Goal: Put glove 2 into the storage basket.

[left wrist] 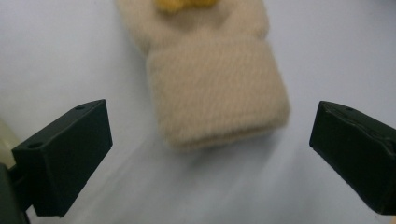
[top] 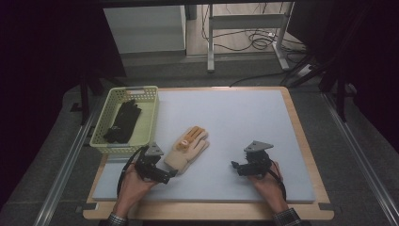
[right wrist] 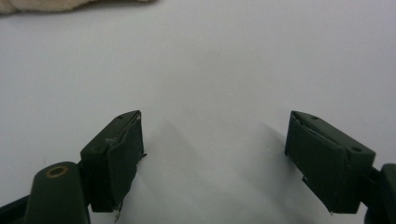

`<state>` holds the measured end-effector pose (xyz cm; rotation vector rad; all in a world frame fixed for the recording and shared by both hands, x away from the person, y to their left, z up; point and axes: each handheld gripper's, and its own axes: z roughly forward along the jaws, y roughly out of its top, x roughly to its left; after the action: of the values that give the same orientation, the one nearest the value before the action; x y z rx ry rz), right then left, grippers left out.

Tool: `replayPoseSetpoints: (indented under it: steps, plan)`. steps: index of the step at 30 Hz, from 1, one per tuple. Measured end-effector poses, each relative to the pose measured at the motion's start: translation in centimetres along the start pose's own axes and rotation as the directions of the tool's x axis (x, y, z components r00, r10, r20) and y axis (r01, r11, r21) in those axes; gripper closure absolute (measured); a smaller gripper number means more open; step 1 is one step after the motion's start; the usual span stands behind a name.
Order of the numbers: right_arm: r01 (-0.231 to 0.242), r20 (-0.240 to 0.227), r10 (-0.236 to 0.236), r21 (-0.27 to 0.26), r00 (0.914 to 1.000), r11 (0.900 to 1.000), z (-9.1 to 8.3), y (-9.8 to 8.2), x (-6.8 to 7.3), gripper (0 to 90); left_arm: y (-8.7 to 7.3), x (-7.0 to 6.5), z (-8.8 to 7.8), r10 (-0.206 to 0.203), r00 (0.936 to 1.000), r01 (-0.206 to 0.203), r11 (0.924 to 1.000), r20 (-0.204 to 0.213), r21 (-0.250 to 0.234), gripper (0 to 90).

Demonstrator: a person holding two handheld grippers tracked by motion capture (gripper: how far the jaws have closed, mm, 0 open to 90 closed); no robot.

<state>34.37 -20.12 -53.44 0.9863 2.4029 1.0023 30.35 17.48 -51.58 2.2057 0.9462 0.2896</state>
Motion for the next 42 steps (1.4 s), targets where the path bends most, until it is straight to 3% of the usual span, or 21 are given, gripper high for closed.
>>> replayPoseSetpoints:
  steps: [7, 14, 21, 26, 29, 30, 32, 34, 36, 40, 42]
  plan:
    - [-0.001, -0.001, 0.001, 0.0, 1.0, 1.0, 0.0, 0.0, 0.0, 19.0, 2.6, 0.0, 1.3, 0.005, 1.0, -0.005, 0.9998, 0.002, 0.019, 0.0]
    - [-0.002, -0.002, 0.002, 0.0, 1.0, 1.0, 0.0, 0.0, 0.0, 19.0, 5.2, 0.5, 4.2, -0.005, 0.9998, 0.006, 0.9969, -0.019, 0.078, 0.0]
    - [-0.003, -0.002, 0.003, 0.0, 1.0, 1.0, 0.0, 0.0, 0.0, 18.9, 5.9, 0.5, 6.8, -0.014, 0.9999, 0.014, 0.9911, 0.002, 0.132, 0.0]
    - [-0.003, -0.002, 0.003, 0.0, 1.0, 1.0, 0.0, 0.0, 0.0, 19.0, 5.9, -0.2, 8.2, 0.014, 0.9991, -0.007, 0.9859, -0.039, 0.167, 0.0]
    - [-0.003, -0.002, 0.003, 0.0, 1.0, 1.0, 0.0, 0.0, 0.0, 19.0, 5.9, 0.1, 8.0, -0.012, 0.9991, 0.018, 0.9883, -0.041, 0.151, 2.1]
    - [-0.003, -0.002, 0.003, 0.0, 1.0, 1.0, 0.0, 0.0, 0.0, 19.0, 5.9, 0.1, 7.9, -0.011, 0.999, 0.018, 0.9884, -0.044, 0.151, 8.8]
    - [-0.003, -0.002, 0.003, 0.0, 1.0, 1.0, 0.0, 0.0, 0.0, 19.0, 5.9, 0.0, 7.6, -0.005, 0.9992, 0.011, 0.9892, -0.041, 0.146, 13.0]
    - [-0.003, -0.002, 0.003, 0.0, 1.0, 1.0, 0.0, 0.0, 0.0, 18.9, 5.9, 0.1, 7.2, -0.015, 0.9989, 0.021, 0.9908, -0.045, 0.134, 30.8]
    - [-0.003, -0.002, 0.003, 0.0, 1.0, 1.0, 0.0, 0.0, 0.0, 19.0, 5.7, 0.0, 7.1, -0.025, 0.9983, 0.031, 0.9927, -0.054, 0.117, 33.4]
    - [-0.003, -0.002, 0.003, 0.0, 1.0, 1.0, 0.0, 0.0, 0.0, 19.0, 5.6, -0.2, 6.8, -0.033, 0.9978, 0.039, 0.9928, -0.058, 0.113, 51.4]
    - [-0.002, -0.001, 0.002, 0.0, 1.0, 1.0, 0.0, 0.0, 0.0, 19.0, 5.7, -0.4, 6.8, -0.038, 0.9976, 0.044, 0.9923, -0.058, 0.116, 53.3]
